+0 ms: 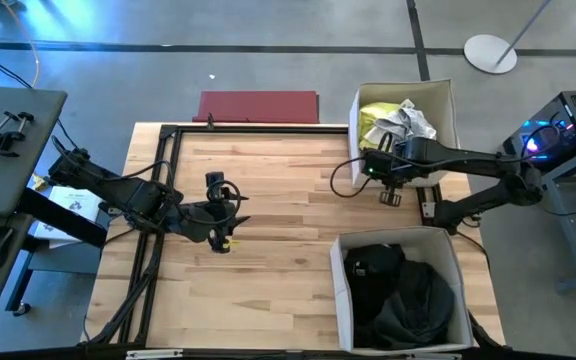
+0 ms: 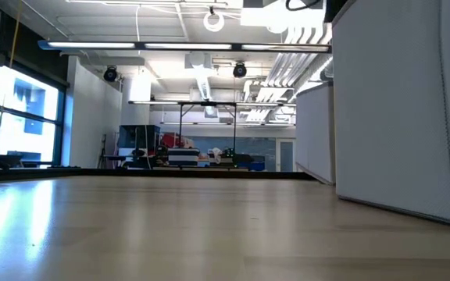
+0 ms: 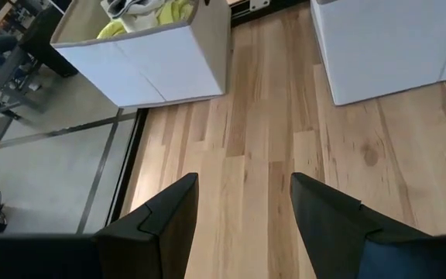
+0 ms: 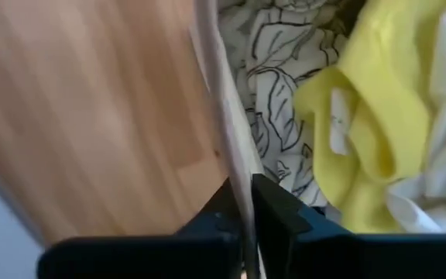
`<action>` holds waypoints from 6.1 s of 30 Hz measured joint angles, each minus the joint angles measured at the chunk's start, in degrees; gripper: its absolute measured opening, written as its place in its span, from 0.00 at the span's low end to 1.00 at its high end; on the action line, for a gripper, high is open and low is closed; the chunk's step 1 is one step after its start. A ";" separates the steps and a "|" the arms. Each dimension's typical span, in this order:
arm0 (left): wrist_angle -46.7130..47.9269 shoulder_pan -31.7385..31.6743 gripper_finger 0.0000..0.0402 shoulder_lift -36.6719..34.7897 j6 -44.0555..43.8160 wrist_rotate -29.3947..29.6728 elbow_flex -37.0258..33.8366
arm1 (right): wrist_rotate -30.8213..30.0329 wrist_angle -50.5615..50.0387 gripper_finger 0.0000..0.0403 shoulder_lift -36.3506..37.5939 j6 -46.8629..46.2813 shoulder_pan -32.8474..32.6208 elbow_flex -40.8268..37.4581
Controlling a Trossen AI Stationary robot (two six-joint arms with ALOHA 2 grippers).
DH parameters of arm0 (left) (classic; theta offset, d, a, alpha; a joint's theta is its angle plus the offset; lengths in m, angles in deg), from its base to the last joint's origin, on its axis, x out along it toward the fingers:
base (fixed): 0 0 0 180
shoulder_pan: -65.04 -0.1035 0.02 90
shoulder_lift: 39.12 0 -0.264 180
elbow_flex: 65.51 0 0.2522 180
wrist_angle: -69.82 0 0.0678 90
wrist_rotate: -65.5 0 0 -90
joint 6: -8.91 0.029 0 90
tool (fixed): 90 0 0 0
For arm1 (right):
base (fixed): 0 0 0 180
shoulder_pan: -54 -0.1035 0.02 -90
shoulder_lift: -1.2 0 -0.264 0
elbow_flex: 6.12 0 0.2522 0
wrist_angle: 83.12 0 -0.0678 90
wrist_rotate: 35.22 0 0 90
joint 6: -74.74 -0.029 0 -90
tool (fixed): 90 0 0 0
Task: Sort clothes
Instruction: Adjust the top white bin, then return to Home Position
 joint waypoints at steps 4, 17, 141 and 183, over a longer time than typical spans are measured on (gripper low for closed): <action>0.02 0.00 0.49 0.00 0.02 0.00 0.00 | 3.51 -0.17 0.05 -0.07 -1.71 -3.22 2.57; 0.07 0.00 0.49 0.00 0.02 -0.02 0.00 | -3.21 3.26 0.07 -0.03 -3.61 -5.01 2.71; -43.87 -13.59 0.49 0.15 1.53 -21.77 -29.94 | 10.92 67.88 0.11 35.78 -3.06 -21.19 -27.91; -61.45 -26.86 0.49 -59.70 -0.46 -26.21 -69.35 | 28.46 122.19 0.00 35.41 -8.12 -5.95 -60.22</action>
